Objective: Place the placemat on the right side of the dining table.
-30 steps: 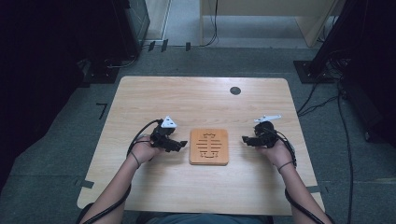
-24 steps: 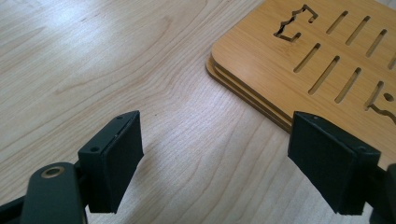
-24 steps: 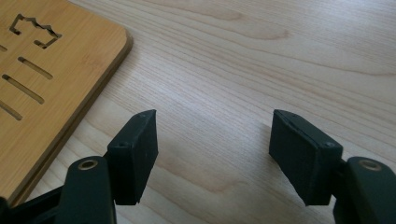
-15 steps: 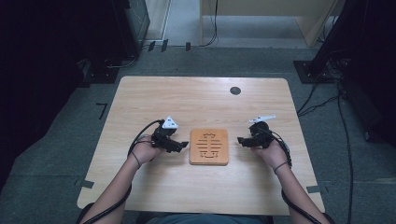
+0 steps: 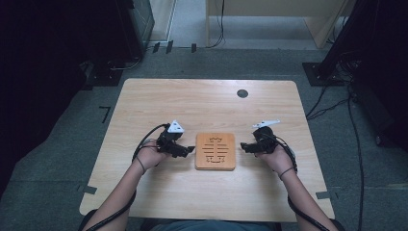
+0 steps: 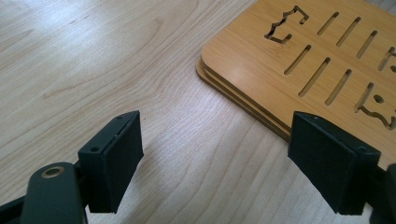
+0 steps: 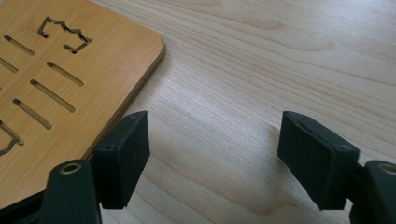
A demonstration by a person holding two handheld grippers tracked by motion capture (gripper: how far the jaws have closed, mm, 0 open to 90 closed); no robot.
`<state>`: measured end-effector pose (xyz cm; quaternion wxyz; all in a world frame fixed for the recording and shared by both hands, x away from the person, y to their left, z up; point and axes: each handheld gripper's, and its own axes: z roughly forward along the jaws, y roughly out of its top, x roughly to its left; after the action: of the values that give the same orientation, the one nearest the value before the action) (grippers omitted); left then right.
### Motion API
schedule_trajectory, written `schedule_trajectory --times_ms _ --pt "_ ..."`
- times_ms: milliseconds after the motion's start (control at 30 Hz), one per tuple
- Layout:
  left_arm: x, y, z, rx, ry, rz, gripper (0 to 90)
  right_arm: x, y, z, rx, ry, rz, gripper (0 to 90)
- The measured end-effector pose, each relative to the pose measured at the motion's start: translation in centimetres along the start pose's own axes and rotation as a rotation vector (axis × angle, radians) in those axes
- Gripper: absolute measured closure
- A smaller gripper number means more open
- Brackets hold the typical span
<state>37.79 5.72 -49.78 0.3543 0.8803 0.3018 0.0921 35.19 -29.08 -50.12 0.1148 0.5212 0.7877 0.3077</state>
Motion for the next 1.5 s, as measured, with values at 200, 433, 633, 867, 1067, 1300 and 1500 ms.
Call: schedule_trajectory --times_ms 200,433,633,867,1067,1300,1500 --pt "0.0 0.2 0.0 -0.014 0.002 -0.018 17.1 0.4 0.1 0.2 -0.009 0.008 -0.001 21.8" --pt "-0.1 0.1 0.1 -0.001 -0.002 -0.018 17.2 1.1 0.1 0.7 -0.014 0.004 -0.021 20.4" --pt "-0.1 0.1 0.2 0.006 -0.008 -0.014 17.2 1.4 0.2 0.8 -0.018 0.003 -0.021 20.3" --pt "-0.4 0.1 0.6 0.015 -0.013 -0.005 17.2 1.8 0.2 1.1 -0.017 0.005 -0.037 19.8" --pt "-0.4 0.1 0.6 0.016 -0.010 -0.012 17.2 2.0 0.2 1.1 -0.015 0.001 -0.062 20.0" --pt "-0.2 0.2 0.3 -0.012 0.003 -0.018 17.2 2.1 0.3 1.0 -0.034 -0.016 -0.098 20.2" --pt "0.0 0.0 0.4 0.019 0.007 -0.024 17.2 2.3 0.3 1.1 -0.030 -0.012 -0.104 19.8"
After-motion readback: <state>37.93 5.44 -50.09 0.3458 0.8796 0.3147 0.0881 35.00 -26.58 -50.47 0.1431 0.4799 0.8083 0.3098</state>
